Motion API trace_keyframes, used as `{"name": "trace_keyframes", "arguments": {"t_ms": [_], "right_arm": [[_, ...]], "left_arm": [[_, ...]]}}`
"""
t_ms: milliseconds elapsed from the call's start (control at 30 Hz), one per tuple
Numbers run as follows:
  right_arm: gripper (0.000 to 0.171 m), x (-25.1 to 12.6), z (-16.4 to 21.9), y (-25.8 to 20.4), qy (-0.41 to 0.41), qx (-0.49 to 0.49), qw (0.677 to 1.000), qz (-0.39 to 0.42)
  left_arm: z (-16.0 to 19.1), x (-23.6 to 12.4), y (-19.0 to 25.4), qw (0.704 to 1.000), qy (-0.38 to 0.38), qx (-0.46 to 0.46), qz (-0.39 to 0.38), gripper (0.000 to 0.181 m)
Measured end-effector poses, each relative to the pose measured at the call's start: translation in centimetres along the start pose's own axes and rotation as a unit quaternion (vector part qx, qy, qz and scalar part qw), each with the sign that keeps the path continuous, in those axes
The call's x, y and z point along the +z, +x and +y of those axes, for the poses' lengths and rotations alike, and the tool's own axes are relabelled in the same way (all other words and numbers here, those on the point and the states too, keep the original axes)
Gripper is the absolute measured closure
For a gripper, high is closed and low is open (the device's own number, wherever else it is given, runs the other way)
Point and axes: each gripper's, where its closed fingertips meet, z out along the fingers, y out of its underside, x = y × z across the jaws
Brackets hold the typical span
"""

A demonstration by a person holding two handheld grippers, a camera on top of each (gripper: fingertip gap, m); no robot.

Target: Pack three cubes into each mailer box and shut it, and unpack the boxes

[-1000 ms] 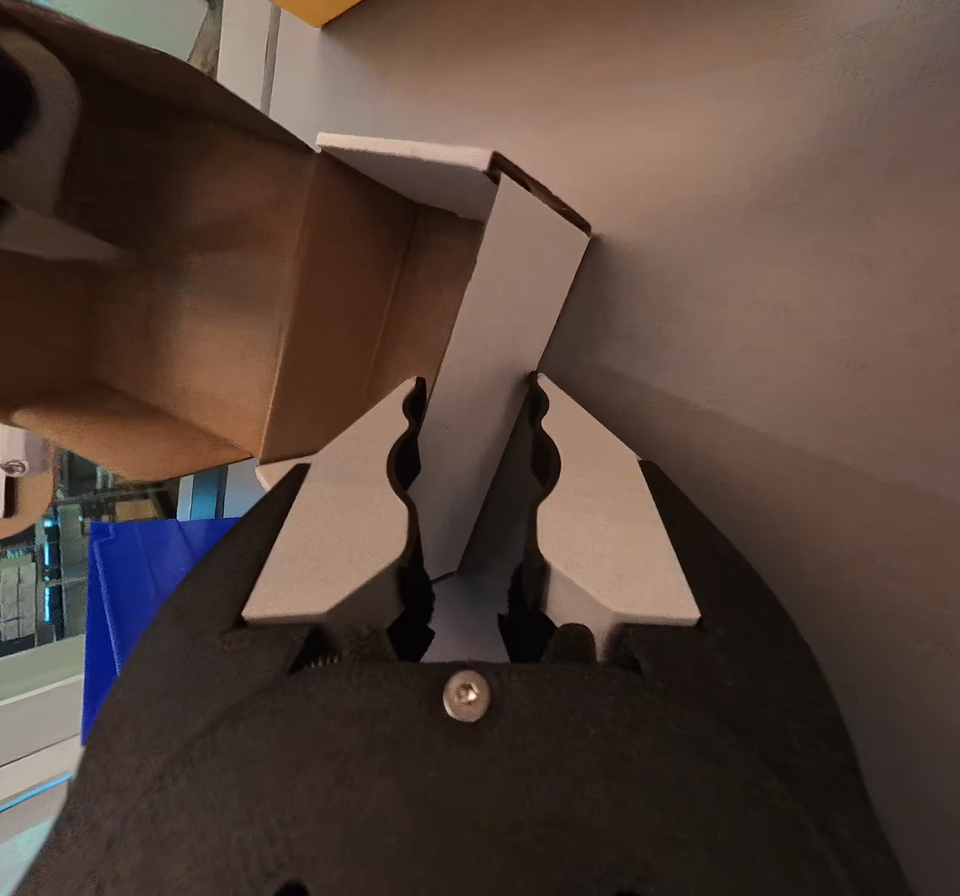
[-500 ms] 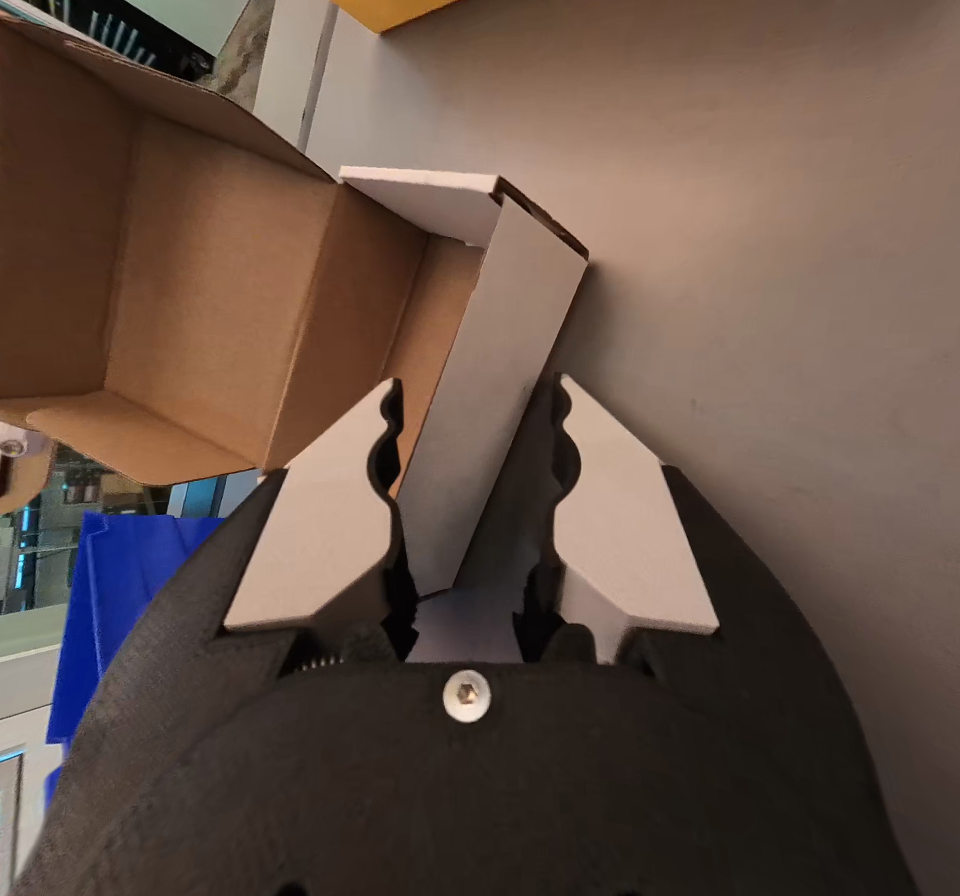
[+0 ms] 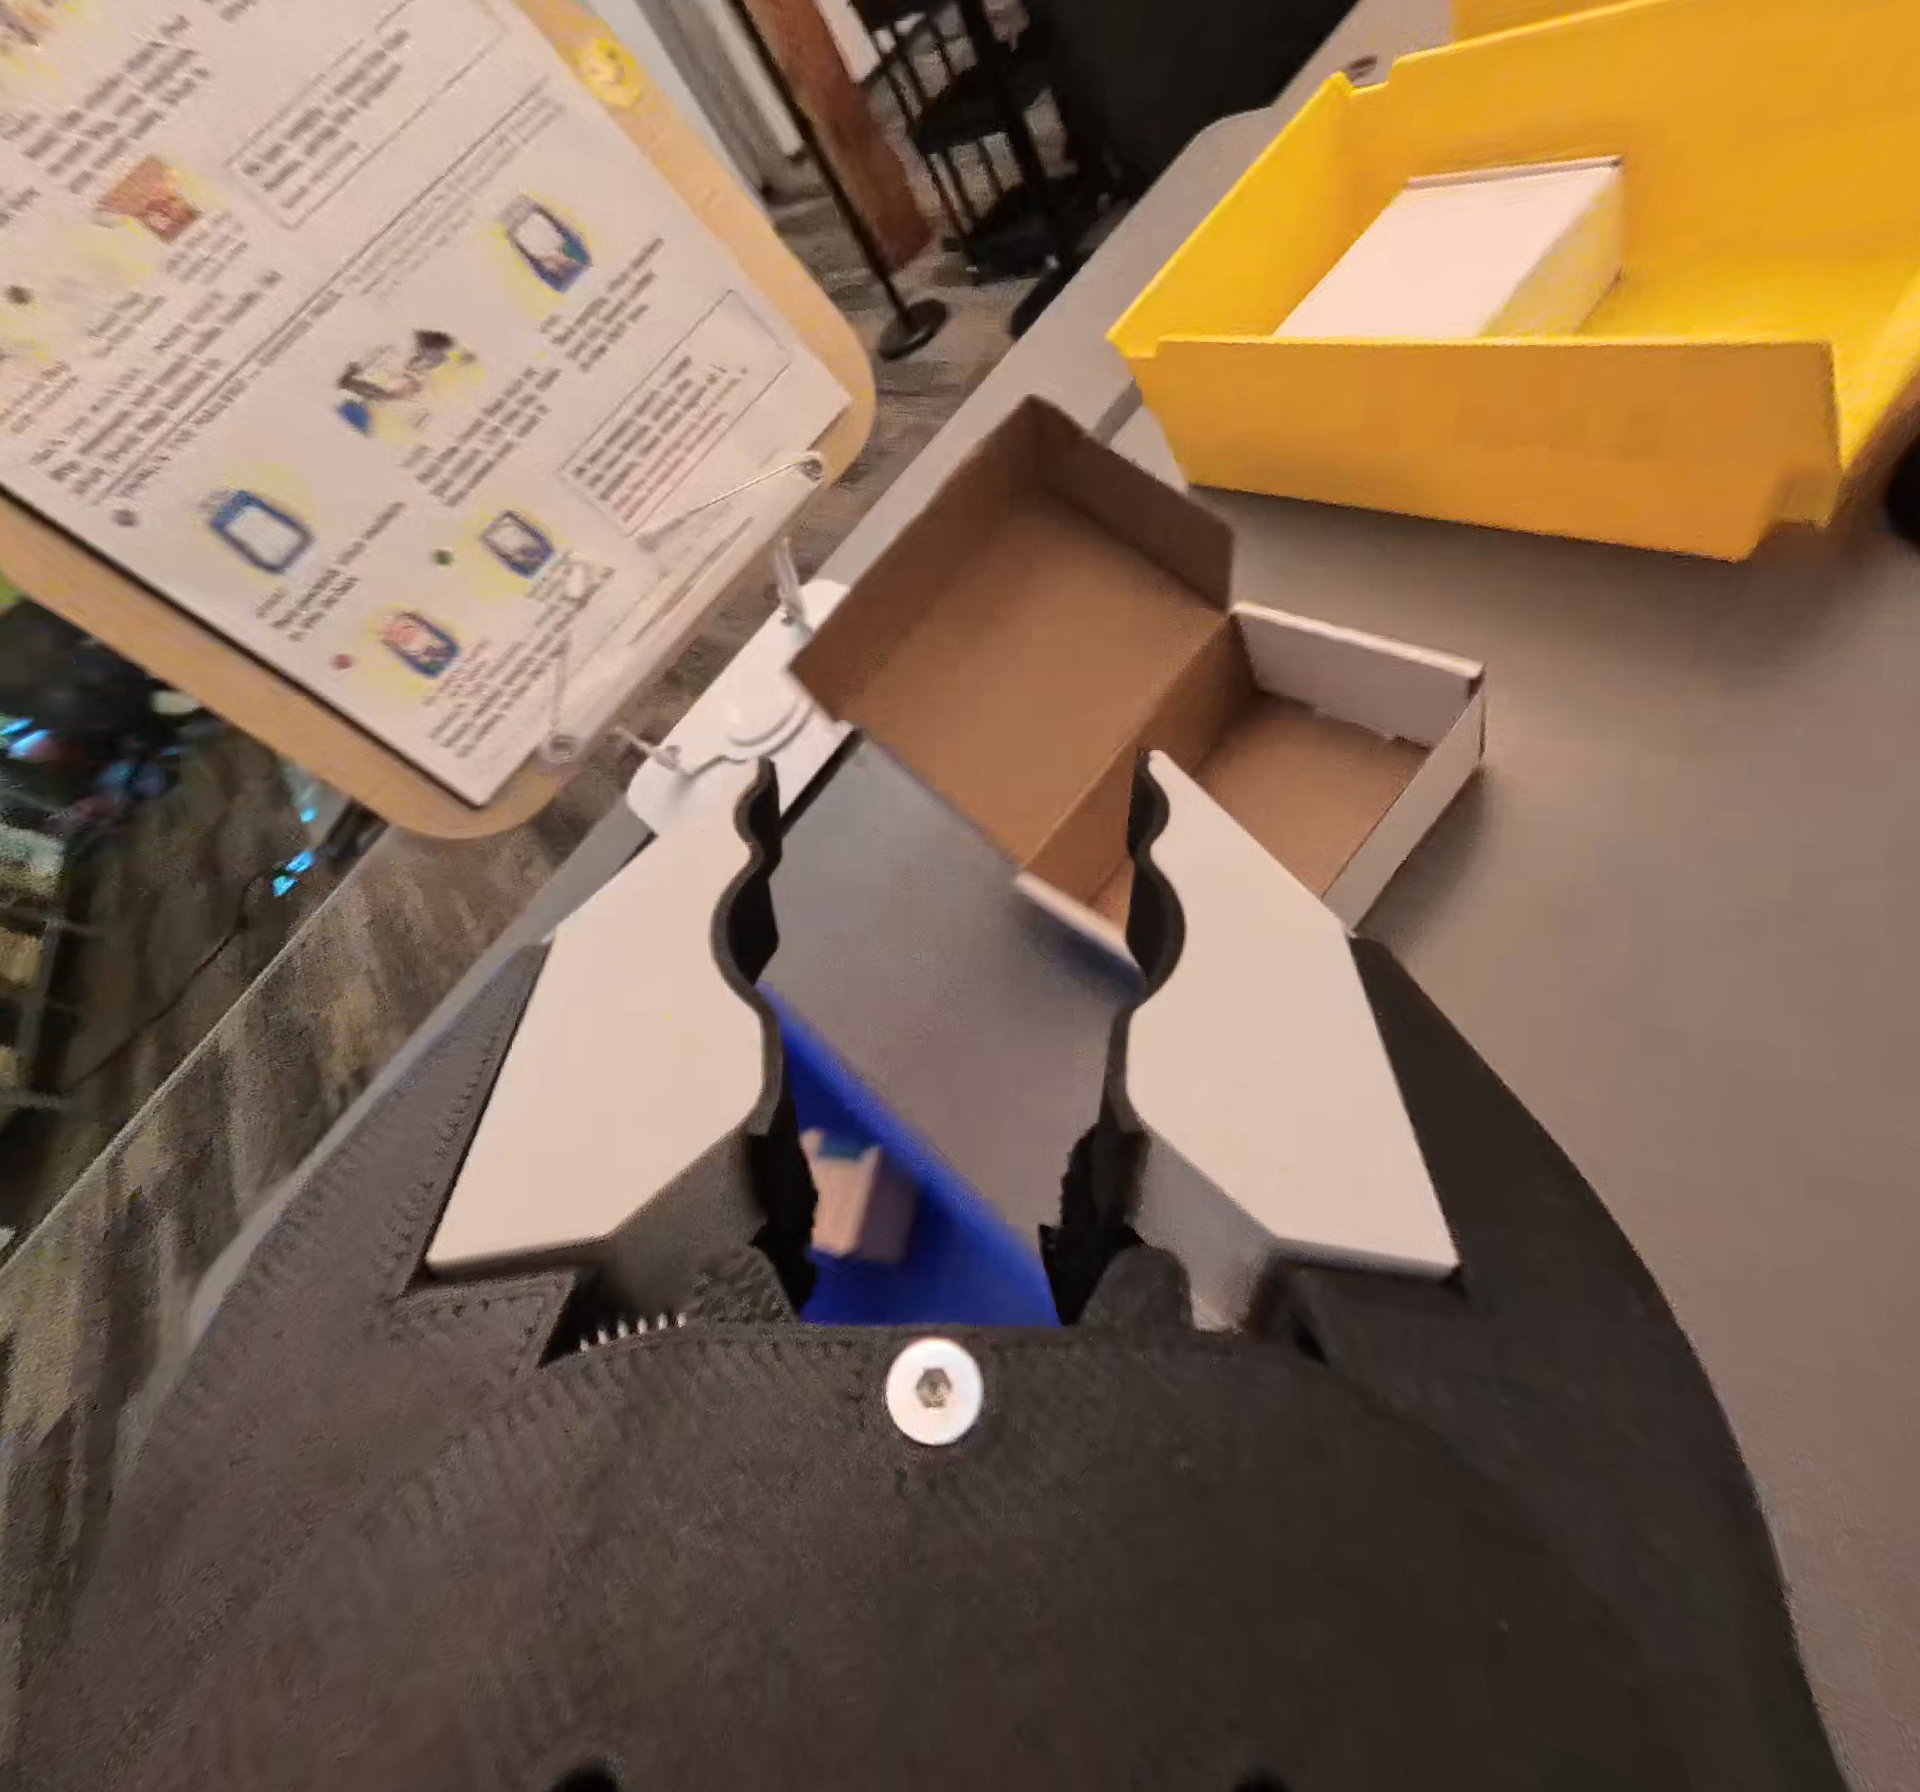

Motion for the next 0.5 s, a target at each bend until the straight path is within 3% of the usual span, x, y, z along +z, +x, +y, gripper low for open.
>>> {"name": "trace_keyframes", "arguments": {"t_ms": [100,200,333,500], "right_arm": [[0.120,0.1,0.1,0.0,0.001,0.003,1.000,-0.002],[0.121,0.4,0.5,-0.2,-0.009,-0.006,1.000,-0.002],[0.122,1.1,1.4,-0.6,-0.027,-0.015,0.999,-0.011],[0.121,2.0,1.6,-1.1,-0.024,0.002,0.999,-0.032]], "left_arm": [[3.1,-2.4,-5.9,0.997,-0.046,0.000,0.068,0.111],[8.0,-1.1,-11.1,0.991,-0.124,-0.038,0.042,0.094],[12.3,1.8,-7.3,0.970,-0.136,-0.109,0.168,0.092],[18.2,4.2,-6.5,0.959,-0.200,-0.084,0.181,0.095]]}}
